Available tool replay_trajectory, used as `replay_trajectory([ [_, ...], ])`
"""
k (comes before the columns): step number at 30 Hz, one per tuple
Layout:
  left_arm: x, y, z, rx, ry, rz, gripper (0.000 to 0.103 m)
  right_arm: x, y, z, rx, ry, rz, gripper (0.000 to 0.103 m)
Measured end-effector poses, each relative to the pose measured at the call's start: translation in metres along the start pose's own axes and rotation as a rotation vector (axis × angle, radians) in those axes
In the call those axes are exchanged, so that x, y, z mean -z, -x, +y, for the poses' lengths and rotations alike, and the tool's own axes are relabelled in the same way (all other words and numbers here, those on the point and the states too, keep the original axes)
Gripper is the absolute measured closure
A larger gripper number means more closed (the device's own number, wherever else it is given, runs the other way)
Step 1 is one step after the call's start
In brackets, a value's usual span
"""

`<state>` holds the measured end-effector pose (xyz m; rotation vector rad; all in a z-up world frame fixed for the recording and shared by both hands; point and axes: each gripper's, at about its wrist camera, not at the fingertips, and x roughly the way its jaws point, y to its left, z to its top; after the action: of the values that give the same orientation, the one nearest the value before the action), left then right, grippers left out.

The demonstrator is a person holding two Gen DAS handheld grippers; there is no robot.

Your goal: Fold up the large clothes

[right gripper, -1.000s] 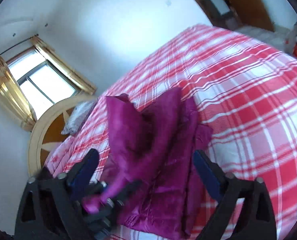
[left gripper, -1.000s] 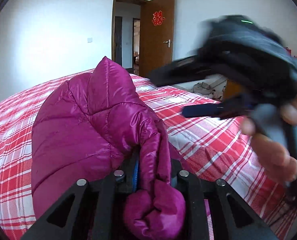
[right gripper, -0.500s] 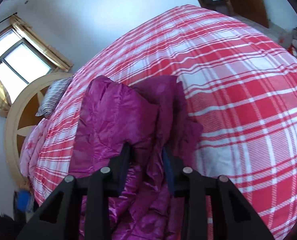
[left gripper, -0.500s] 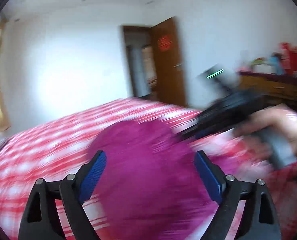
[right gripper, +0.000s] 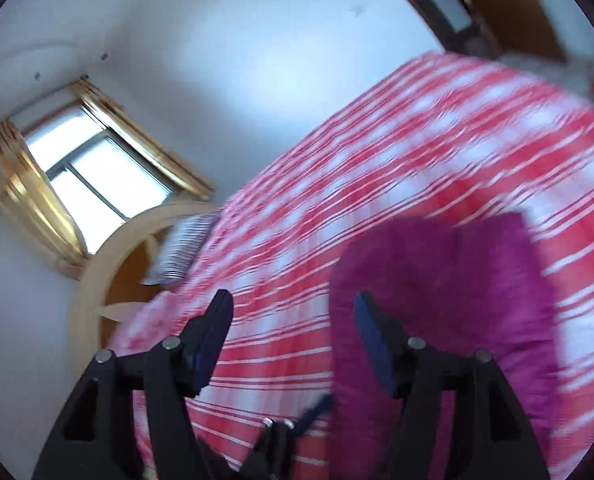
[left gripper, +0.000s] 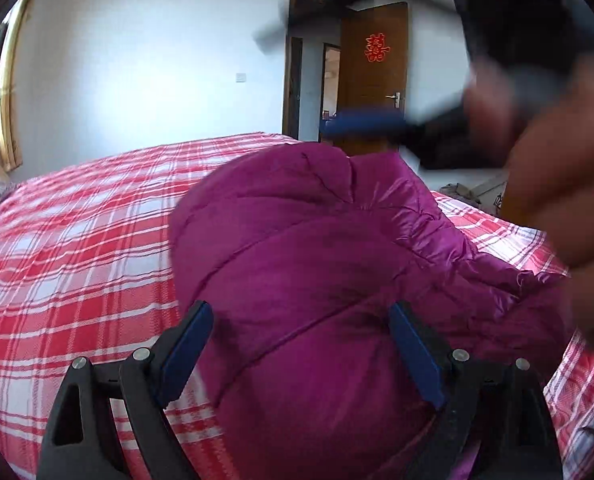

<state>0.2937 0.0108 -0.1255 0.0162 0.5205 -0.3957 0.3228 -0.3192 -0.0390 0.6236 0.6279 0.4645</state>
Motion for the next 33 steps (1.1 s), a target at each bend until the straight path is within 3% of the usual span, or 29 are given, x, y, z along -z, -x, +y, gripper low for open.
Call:
replay_trajectory([
  [2, 0.001, 0.001, 0.008, -0.028, 0.009, -0.010, 0.013, 0.001, -0.016, -0.024, -0.001, -0.038, -0.019, 0.036],
  [6, -0.017, 0.008, 0.044, -0.155, 0.089, -0.033, 0.013, 0.006, -0.012, -0.079, 0.091, -0.130, -0.069, 0.038],
  [12, -0.072, -0.023, 0.039, -0.222, 0.140, -0.006, 0.013, 0.011, 0.004, -0.100, 0.253, -0.059, -0.126, 0.038],
  [15, -0.086, -0.057, 0.032, -0.287, 0.112, 0.083, 0.013, 0.014, 0.005, -0.104, 0.282, -0.048, -0.123, 0.038],
  [18, -0.078, -0.095, 0.037, -0.352, 0.107, 0.180, 0.013, 0.018, 0.006, -0.105, 0.318, -0.014, -0.118, 0.038],
  [20, -0.067, -0.117, 0.042, -0.352, 0.108, 0.251, 0.013, 0.021, 0.005, -0.108, 0.343, 0.007, -0.112, 0.038],
  [24, -0.055, -0.121, 0.049, -0.345, 0.154, 0.261, 0.004, 0.024, -0.004, -0.116, 0.354, 0.017, -0.103, 0.038],
  [33, -0.043, -0.138, 0.061, -0.286, 0.226, 0.320, 0.001, 0.025, -0.017, -0.118, 0.462, 0.096, -0.040, 0.039],
])
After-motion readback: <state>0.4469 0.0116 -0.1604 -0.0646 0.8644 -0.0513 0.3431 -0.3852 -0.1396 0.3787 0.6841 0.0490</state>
